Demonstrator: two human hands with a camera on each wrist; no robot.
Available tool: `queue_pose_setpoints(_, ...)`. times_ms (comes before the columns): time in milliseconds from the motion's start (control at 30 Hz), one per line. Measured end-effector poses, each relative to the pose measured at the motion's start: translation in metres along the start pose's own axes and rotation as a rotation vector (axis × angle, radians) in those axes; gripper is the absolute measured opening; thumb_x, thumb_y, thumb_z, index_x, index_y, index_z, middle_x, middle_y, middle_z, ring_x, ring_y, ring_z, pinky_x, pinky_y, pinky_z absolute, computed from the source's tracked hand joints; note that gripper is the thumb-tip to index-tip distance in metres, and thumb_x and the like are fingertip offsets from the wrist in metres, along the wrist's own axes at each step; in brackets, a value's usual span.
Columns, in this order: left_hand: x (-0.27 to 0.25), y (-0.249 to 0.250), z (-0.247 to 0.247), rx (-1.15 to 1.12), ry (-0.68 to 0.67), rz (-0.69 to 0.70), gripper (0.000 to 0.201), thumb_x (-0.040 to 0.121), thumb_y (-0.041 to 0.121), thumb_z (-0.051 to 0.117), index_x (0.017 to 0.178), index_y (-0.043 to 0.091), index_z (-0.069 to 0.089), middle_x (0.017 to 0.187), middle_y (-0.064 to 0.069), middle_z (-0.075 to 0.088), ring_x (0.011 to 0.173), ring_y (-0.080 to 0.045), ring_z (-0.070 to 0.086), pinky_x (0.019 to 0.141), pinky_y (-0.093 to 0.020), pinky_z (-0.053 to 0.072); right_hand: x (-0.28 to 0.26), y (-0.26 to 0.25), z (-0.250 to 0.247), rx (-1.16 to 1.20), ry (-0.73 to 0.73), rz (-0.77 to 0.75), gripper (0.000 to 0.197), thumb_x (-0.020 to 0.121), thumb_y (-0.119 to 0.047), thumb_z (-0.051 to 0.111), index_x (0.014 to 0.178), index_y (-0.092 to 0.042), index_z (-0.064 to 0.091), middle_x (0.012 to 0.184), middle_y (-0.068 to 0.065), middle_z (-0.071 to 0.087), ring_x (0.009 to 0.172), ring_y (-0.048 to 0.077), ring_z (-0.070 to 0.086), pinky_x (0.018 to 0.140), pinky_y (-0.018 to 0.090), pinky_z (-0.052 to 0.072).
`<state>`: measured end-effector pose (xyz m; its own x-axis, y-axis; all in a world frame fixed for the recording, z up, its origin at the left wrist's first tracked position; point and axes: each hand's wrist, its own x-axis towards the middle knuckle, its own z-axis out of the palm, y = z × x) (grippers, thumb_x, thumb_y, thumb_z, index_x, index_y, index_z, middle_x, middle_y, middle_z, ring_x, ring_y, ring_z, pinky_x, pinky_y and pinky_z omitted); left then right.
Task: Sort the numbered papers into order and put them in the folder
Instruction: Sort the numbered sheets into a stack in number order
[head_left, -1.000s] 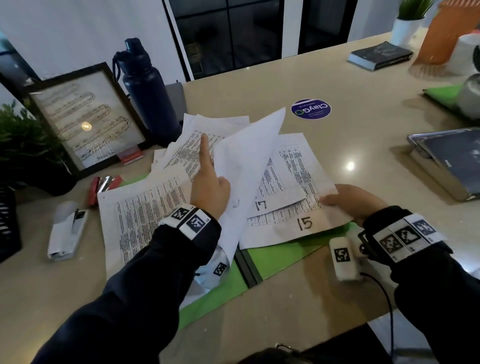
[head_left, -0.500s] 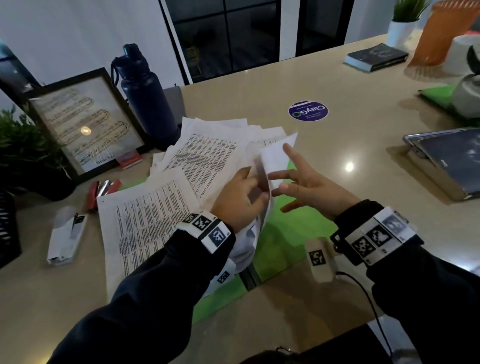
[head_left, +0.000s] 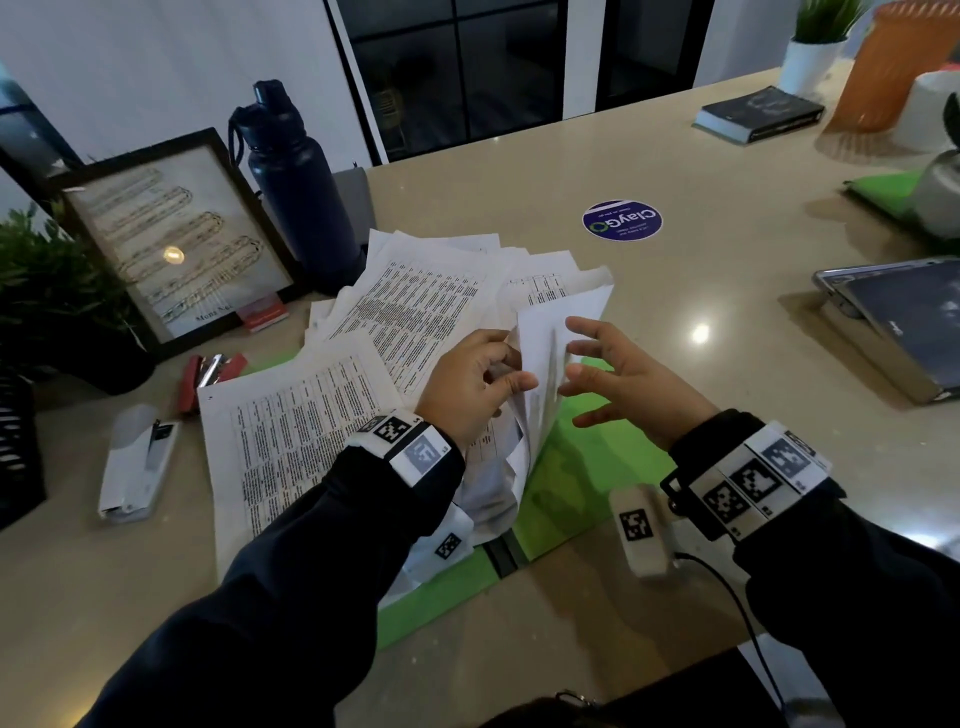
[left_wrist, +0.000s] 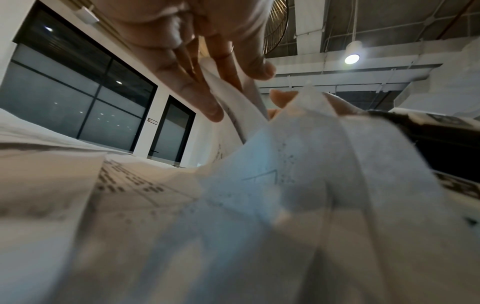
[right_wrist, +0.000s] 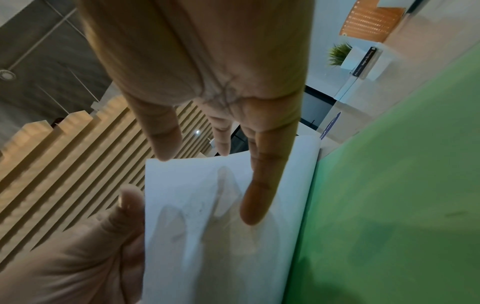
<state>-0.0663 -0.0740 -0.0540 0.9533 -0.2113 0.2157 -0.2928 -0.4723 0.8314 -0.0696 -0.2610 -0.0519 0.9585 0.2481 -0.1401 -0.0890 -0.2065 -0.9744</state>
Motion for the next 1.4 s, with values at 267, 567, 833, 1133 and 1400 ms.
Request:
queue_pose_setpoints(267, 0.0, 0.005, 0.002, -0.017, -0.121, 0.026, 0.028, 0.071, 0.014, 0.077, 0.097, 0.018, 0.066, 0.111, 0.002, 0.051, 0.101, -0.01, 0.051, 0.079, -0.005, 0.039, -0.002, 0.0, 0.003, 0.021, -0.049, -0.003, 0.049, 0.089, -0.024, 0.06, 0.132, -0.036, 0.039, 0.131, 0.002, 0.046, 0.105, 0.023, 0.061, 0.074, 0.039, 0.058)
queue_pose_setpoints(567, -0.002, 0.009, 0.011, 0.109, -0.131, 0.101, 0.075, 0.072, 0.025, 0.077, 0.139, 0.028, 0.042, 0.133, -0.001, 0.046, 0.121, -0.007, 0.041, 0.095, -0.012, 0.031, -0.009, -0.008, 0.002, 0.031, -0.019, -0.124, 0.027, 0.087, -0.011, 0.062, 0.109, -0.023, 0.051, 0.097, 0.001, 0.068, 0.081, 0.017, 0.067, 0.074, 0.048, 0.055)
queue_pose_setpoints(833, -0.001, 0.006, 0.009, 0.081, -0.125, 0.091, 0.073, 0.067, 0.024, 0.08, 0.133, 0.023, 0.049, 0.134, -0.004, 0.046, 0.124, -0.014, 0.043, 0.098, -0.016, 0.034, -0.01, -0.009, 0.006, 0.033, -0.004, -0.116, 0.049, 0.087, -0.011, 0.062, 0.131, -0.018, 0.04, 0.102, 0.005, 0.065, 0.087, 0.024, 0.067, 0.075, 0.05, 0.054)
queue_pose_setpoints(1133, 0.0, 0.008, 0.008, 0.082, -0.132, 0.09, 0.062, 0.066, 0.024, 0.081, 0.124, 0.022, 0.058, 0.13, -0.002, 0.044, 0.119, -0.008, 0.041, 0.091, -0.011, 0.032, -0.01, -0.007, 0.004, 0.044, -0.027, -0.104, 0.062, 0.086, -0.01, 0.062, 0.137, -0.028, 0.032, 0.111, 0.013, 0.065, 0.09, 0.028, 0.067, 0.075, 0.044, 0.056)
queue_pose_setpoints(1400, 0.0, 0.005, 0.009, 0.067, -0.151, 0.091, 0.053, 0.067, 0.018, 0.08, 0.117, 0.024, 0.063, 0.119, 0.01, 0.037, 0.113, 0.001, 0.037, 0.082, 0.006, 0.026, -0.011, -0.004, 0.003, 0.09, -0.028, -0.104, 0.066, 0.087, -0.005, 0.061, 0.137, -0.033, 0.029, 0.106, 0.014, 0.066, 0.091, 0.036, 0.065, 0.075, 0.043, 0.056)
